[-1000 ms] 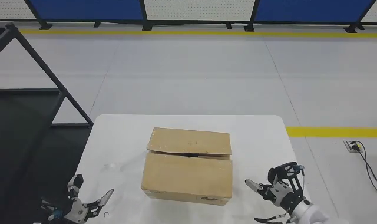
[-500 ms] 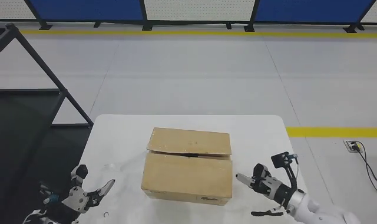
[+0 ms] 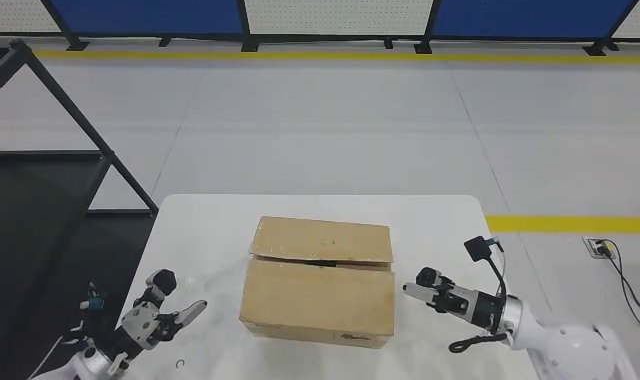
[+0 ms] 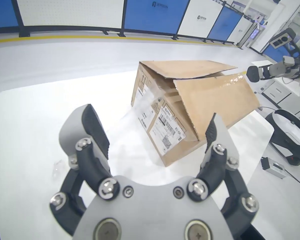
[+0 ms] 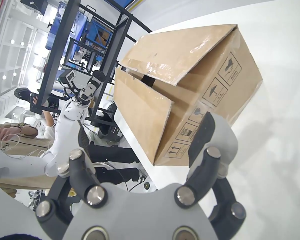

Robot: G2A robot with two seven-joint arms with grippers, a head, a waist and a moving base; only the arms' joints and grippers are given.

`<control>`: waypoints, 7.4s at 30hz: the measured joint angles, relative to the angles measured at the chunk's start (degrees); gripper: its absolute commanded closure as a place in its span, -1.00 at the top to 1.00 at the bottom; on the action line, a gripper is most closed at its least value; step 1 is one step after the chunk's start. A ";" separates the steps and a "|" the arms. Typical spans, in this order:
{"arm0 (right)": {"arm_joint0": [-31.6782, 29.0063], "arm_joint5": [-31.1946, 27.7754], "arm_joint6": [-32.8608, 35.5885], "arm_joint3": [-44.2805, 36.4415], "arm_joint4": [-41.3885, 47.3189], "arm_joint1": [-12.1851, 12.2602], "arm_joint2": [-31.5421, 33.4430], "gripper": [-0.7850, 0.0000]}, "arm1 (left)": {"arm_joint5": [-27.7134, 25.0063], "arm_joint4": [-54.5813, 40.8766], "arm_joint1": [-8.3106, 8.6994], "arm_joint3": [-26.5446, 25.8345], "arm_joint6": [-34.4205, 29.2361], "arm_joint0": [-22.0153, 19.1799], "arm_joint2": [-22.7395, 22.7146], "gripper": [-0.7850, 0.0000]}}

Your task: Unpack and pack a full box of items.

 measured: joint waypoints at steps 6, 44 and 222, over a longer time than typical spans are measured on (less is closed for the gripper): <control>-0.21 -0.02 -1.88 0.73 0.50 -0.10 -1.19 1.00 | 1.60 -2.73 -0.07 0.14 -0.96 -0.24 1.13 1.00; 1.80 -14.36 17.45 0.28 25.78 3.17 -5.46 1.00 | 13.12 -30.28 1.72 4.95 -28.26 -10.68 5.18 1.00; 46.06 21.68 -34.59 36.28 28.58 -5.89 -43.43 1.00 | 9.35 -37.61 2.91 1.80 -26.57 -6.84 5.70 1.00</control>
